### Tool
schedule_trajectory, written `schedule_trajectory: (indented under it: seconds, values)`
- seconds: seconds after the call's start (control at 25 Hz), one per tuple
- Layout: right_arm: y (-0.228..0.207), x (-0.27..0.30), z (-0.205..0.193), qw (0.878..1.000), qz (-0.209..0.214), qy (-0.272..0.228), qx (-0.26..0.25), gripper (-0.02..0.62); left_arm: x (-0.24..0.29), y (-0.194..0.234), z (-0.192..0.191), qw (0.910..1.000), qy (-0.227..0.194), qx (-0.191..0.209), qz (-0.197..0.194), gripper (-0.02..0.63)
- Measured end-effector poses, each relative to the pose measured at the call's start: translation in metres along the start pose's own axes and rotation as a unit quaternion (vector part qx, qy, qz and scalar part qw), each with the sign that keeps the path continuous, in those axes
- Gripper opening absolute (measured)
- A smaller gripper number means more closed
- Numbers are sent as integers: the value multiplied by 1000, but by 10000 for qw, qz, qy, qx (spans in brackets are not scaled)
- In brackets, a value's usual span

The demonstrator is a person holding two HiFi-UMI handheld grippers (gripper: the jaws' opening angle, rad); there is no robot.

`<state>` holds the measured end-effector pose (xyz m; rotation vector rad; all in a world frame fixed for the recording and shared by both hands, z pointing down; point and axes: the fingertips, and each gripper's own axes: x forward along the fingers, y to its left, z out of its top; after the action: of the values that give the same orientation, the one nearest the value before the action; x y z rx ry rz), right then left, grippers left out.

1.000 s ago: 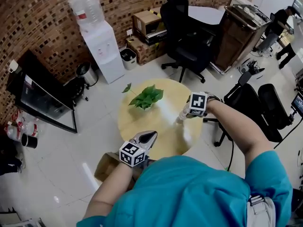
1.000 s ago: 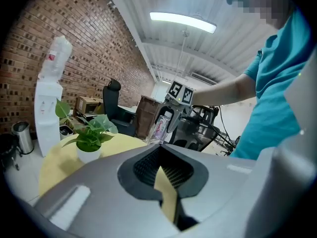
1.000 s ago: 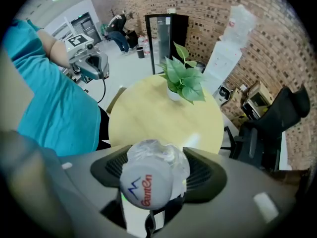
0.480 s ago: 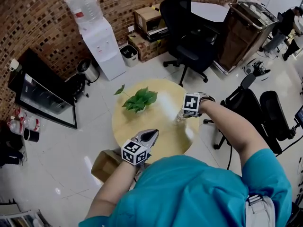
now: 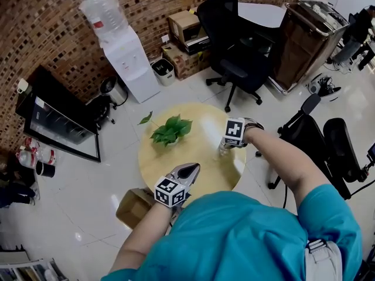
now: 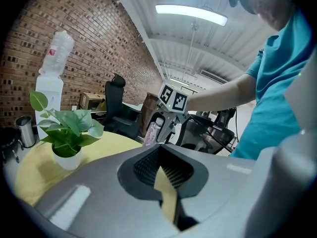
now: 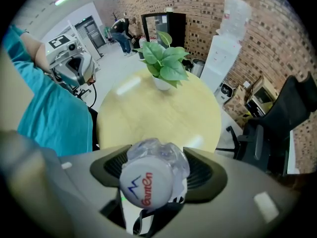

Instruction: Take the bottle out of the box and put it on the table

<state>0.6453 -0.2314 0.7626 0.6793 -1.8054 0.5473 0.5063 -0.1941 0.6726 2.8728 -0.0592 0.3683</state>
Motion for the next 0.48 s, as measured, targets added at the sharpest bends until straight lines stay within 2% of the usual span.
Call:
schedule_trajectory:
  seconds: [0.12, 0.28, 0.32, 0.44, 0.48]
  values:
    - [4, -3, 1, 10000, -6, -37, -7, 327, -2, 2, 4, 10000, 28, 19, -68, 0]
    - [2, -2, 4, 9997, -225, -113, -15, 344, -10, 6, 7, 9998, 77, 43, -197, 0]
    - [4, -1, 5, 9997, -217, -120, 22, 356, -13, 8, 8, 9997, 80, 44, -229, 0]
    - [26, -1, 3, 9989, 186, -52, 422, 374, -24, 14, 11, 9994, 88, 44, -324, 0]
    - [19, -3, 5, 9991, 8, -105, 413, 386, -27, 15, 12, 9993, 92, 40, -353, 0]
